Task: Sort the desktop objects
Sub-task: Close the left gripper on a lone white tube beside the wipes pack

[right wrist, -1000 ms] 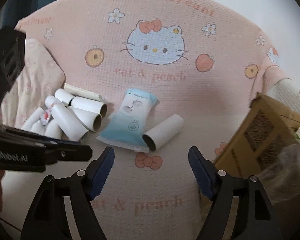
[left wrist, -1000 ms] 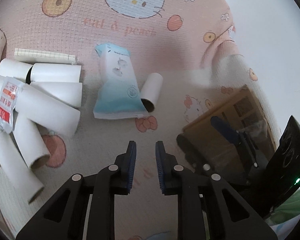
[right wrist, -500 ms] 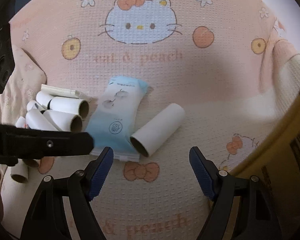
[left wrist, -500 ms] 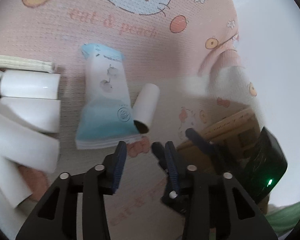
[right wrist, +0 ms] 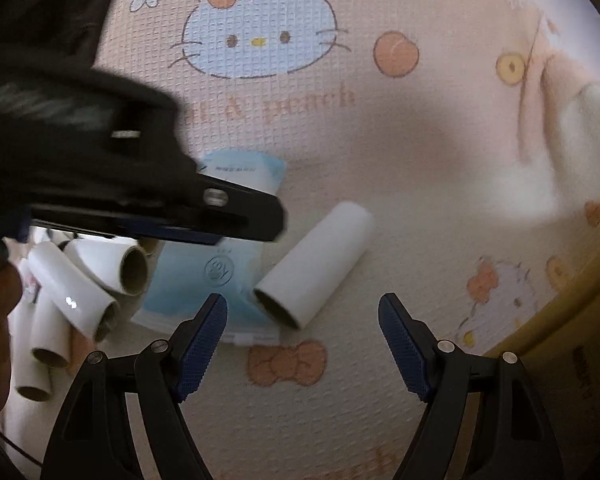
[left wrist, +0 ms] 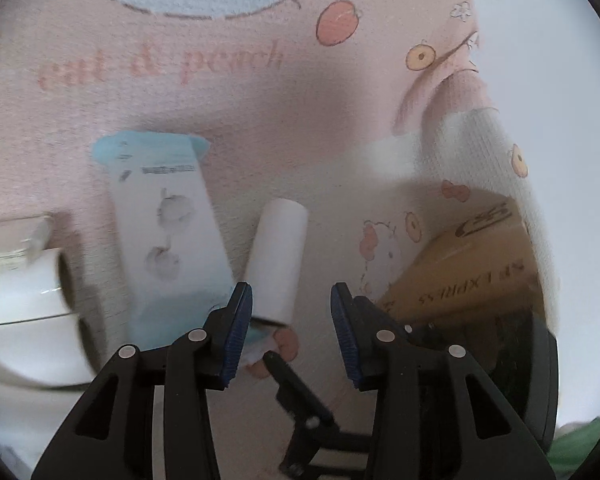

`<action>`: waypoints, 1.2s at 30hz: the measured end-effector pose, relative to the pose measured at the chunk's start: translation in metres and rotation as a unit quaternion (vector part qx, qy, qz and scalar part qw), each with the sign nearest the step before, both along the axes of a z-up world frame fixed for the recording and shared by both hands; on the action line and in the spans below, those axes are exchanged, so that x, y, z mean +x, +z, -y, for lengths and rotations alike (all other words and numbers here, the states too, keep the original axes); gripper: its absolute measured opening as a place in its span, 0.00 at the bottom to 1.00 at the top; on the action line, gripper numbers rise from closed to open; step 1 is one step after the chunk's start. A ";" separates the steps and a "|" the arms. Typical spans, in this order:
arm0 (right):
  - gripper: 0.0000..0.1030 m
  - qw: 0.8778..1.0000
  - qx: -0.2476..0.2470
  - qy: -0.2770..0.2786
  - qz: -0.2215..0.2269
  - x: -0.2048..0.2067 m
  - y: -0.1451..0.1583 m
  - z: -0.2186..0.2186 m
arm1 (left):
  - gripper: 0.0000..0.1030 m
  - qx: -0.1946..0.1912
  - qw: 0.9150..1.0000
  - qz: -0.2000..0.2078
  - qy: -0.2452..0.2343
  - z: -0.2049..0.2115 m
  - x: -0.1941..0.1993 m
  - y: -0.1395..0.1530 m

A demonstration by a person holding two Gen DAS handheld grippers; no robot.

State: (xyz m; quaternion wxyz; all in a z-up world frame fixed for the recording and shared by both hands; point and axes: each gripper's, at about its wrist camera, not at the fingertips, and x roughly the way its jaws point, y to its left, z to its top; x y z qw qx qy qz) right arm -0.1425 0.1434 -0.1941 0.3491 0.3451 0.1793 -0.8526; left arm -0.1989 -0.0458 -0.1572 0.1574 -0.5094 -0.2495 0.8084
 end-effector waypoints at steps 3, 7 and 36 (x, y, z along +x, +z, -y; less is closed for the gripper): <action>0.74 1.000 0.010 -0.014 -0.020 -0.001 0.001 0.003 | 0.43 0.038 0.999 0.026 -0.010 -0.001 -0.015 -0.012; 0.74 1.000 0.025 -0.003 -0.017 -0.004 -0.004 0.006 | 0.43 0.020 0.997 0.068 -0.007 -0.006 -0.032 -0.027; 0.54 0.993 0.010 0.042 0.112 -0.012 -0.019 -0.004 | 0.42 0.025 0.991 0.130 -0.005 -0.013 -0.033 -0.048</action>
